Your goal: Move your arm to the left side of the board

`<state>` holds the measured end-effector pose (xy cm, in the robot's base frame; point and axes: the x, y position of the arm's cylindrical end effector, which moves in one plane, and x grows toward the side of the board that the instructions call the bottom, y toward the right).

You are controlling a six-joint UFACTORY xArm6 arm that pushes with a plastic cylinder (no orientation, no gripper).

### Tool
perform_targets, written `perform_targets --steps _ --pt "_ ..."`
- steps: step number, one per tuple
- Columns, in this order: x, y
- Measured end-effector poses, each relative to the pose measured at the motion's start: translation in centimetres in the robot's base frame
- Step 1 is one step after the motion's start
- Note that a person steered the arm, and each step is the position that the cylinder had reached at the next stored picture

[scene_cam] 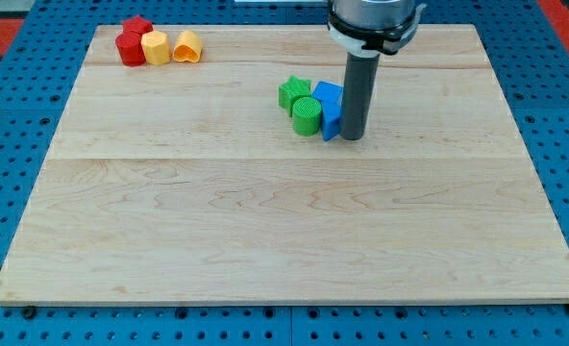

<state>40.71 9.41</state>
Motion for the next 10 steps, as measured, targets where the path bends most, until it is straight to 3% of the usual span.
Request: perform_targets --steps 1,3,4,6,7,8,9,10 --pt "-1.1 4.4" --pt "-16.7 4.1" --pt "-21.5 0.7" --pt "-21.5 -3.2" --pt "-21.3 -13.4" --pt "-21.5 -19.4" --pt "-19.7 -18.7" --pt "-11.4 -16.7"
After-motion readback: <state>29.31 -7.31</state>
